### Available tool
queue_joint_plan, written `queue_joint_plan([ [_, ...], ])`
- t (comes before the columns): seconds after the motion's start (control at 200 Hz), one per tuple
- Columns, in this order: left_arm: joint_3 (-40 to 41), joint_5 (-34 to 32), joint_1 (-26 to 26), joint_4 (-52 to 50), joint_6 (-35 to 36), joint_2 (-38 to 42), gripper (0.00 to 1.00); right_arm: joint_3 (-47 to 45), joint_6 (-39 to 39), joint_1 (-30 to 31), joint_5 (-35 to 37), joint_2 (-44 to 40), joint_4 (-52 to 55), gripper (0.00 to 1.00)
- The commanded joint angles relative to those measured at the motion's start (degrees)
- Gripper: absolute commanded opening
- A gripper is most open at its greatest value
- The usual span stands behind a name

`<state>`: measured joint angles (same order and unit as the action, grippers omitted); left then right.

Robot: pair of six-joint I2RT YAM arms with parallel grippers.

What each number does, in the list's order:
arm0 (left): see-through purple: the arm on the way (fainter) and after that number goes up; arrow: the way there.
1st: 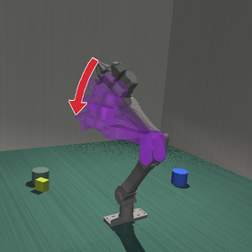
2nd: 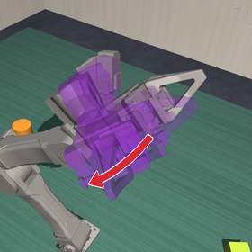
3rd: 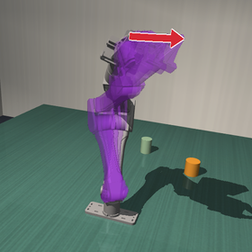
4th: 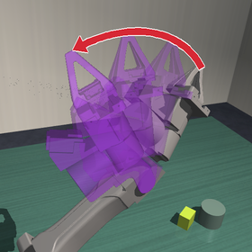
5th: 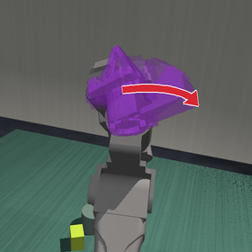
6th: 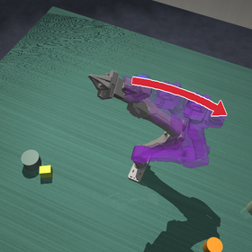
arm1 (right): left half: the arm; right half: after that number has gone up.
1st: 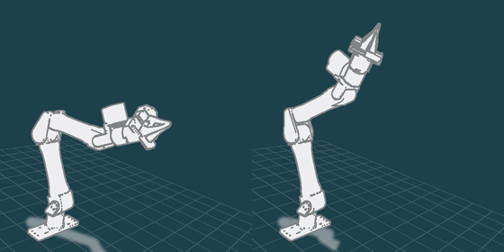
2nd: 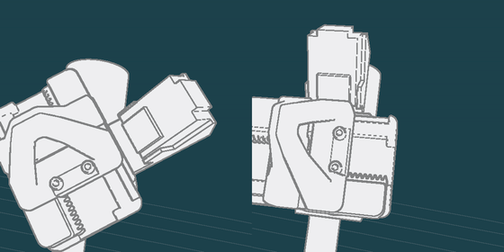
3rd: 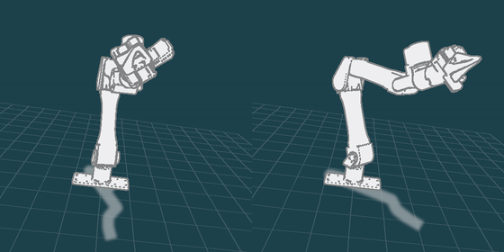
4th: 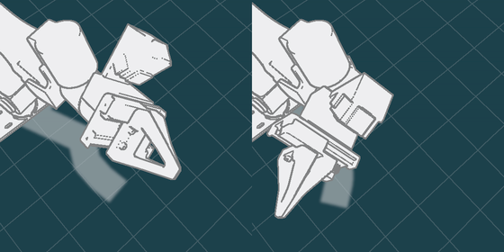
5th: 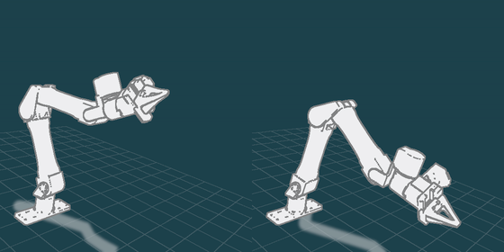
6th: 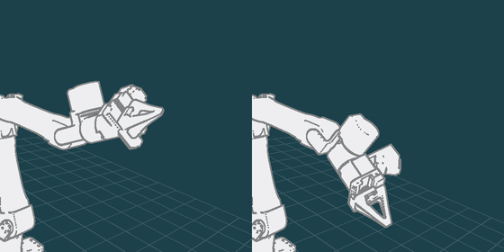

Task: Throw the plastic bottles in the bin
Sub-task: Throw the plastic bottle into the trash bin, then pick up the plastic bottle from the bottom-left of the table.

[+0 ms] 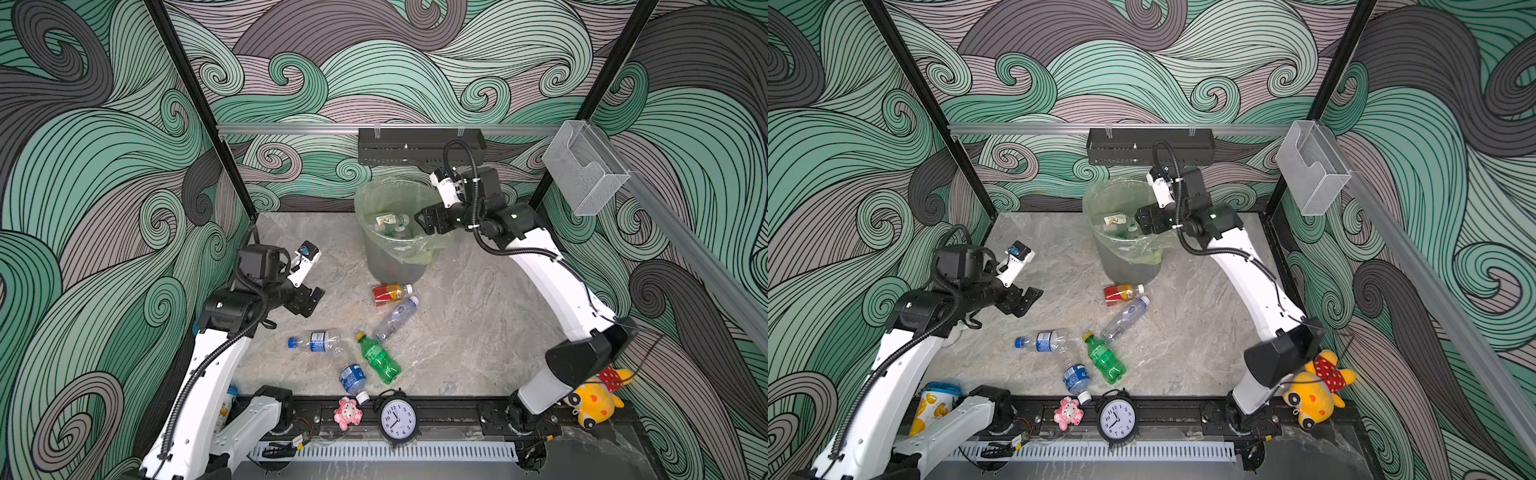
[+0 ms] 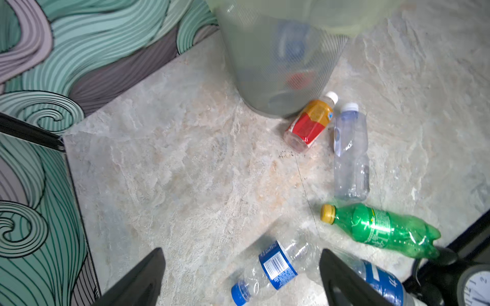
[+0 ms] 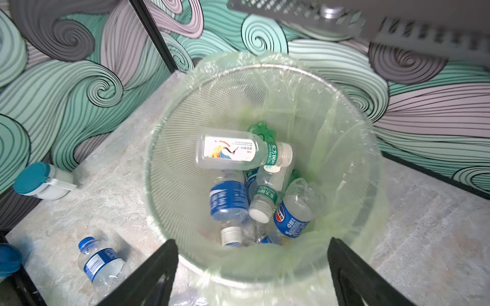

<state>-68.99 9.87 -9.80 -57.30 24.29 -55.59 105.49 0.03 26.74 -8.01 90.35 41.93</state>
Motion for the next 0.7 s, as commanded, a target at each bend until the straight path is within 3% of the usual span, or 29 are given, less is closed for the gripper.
queue_joint_plan([
  [0.0, -1.69, -0.89, -0.46, -7.60, 6.56, -1.96, 0.93, -6.51, 0.08, -0.67, 2.12, -7.66, -4.52, 0.90],
  [0.305, 0.35, -5.88, -7.35, -13.49, 11.95, -8.04, 0.92, -33.08, 4.30, -7.52, 5.91, -26.49, -11.24, 0.96],
  [0.4, 3.11, -10.59, -10.64, -13.29, 12.91, -10.44, 0.92, -38.23, 6.38, -10.67, 4.59, -29.90, -11.58, 0.96],
  [0.511, 7.25, -16.09, -11.02, -9.88, 12.91, -13.02, 0.93, -42.95, 7.74, -13.17, 2.76, -32.77, -13.21, 0.97],
  [0.696, 11.80, -11.41, -11.24, -4.70, 13.28, -15.34, 0.93, -46.23, 8.32, -16.04, 0.33, -33.33, -15.16, 0.97],
])
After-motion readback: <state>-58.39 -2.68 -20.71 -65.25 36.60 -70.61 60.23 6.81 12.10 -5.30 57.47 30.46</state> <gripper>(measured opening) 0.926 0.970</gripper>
